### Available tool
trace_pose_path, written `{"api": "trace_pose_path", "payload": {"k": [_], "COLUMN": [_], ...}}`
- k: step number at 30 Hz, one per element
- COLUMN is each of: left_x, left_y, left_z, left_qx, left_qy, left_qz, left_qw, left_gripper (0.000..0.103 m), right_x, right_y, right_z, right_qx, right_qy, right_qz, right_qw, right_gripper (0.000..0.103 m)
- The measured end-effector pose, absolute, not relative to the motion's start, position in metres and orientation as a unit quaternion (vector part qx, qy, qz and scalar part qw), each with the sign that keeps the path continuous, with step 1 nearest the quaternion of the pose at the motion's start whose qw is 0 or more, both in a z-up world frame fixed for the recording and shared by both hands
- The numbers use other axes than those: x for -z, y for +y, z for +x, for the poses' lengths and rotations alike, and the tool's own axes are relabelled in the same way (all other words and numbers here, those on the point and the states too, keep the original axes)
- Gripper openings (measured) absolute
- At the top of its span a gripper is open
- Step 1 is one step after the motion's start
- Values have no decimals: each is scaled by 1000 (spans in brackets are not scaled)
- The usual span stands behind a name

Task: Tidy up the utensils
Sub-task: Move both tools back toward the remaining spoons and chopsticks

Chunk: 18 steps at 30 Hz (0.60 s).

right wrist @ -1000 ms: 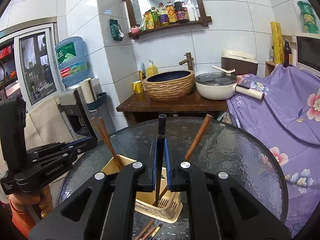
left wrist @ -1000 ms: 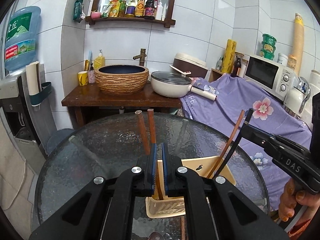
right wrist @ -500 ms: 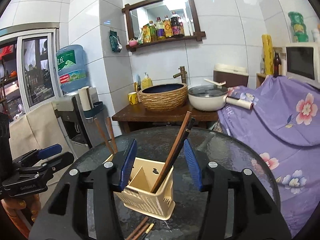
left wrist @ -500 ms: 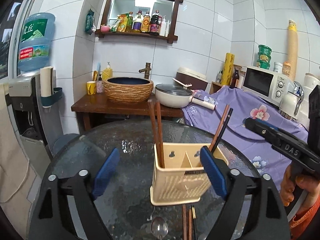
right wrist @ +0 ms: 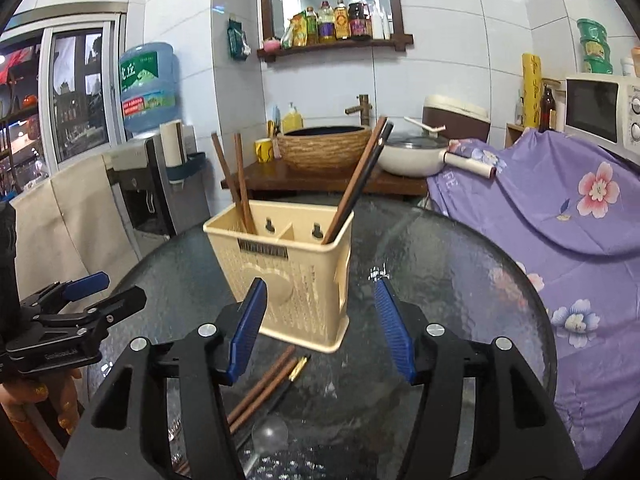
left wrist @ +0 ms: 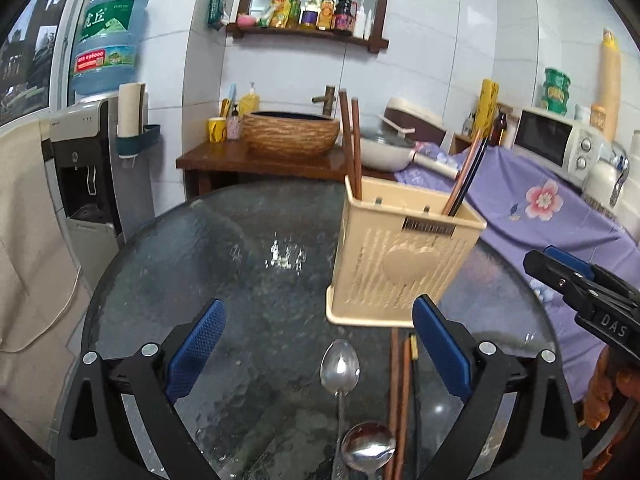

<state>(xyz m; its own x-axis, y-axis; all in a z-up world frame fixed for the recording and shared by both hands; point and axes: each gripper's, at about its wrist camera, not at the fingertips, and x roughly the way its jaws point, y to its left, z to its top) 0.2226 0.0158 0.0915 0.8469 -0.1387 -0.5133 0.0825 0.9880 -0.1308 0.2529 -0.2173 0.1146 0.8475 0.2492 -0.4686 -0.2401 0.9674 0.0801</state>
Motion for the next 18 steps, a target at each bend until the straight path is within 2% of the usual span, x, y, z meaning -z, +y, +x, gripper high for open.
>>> {"api": "trace_pose_path", "payload": {"k": [14, 18], "left_x": [-42, -35], "left_y": [20, 23], "left_z": [224, 224], "left_qx": [34, 38], "left_qy": [320, 324], "left_qz": [-27, -29], "left_qw": [947, 945], "left_gripper": [92, 85], "right_x": [-48, -35], "right_y": [-210, -209], "right_z": [251, 252], "right_qx": [-115, -111], "right_qy": [327, 345], "right_qz": [29, 33], "right_qw": [938, 932], "right_gripper": [56, 56]}}
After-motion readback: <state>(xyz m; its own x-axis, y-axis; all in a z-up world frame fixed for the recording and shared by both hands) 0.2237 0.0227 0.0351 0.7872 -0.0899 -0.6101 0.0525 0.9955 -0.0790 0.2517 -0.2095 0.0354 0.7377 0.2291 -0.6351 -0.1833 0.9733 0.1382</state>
